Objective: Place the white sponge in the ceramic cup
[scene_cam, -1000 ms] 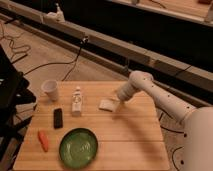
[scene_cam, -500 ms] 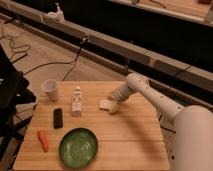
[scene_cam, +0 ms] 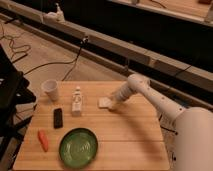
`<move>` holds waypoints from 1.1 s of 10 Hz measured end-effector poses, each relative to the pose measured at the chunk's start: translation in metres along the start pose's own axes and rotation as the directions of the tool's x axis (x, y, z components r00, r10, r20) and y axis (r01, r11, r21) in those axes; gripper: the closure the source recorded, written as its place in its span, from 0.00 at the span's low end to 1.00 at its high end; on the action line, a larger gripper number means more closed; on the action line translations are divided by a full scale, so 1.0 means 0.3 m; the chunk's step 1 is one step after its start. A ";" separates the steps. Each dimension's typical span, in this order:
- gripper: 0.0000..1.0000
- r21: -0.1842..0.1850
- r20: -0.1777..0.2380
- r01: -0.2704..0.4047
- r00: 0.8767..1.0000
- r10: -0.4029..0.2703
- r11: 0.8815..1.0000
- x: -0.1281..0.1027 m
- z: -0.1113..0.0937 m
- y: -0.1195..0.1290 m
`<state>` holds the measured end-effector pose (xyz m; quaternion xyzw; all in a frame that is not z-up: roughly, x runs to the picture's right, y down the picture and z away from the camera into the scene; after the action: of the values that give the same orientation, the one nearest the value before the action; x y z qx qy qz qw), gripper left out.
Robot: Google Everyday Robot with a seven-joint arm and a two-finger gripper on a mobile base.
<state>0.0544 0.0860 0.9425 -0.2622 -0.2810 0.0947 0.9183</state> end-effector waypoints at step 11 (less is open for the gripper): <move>1.00 0.054 0.189 0.371 0.908 -0.375 0.927 -0.863 -0.063 -0.090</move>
<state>-0.1477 -0.0281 0.8230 -0.1855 -0.4140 -0.0547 0.8895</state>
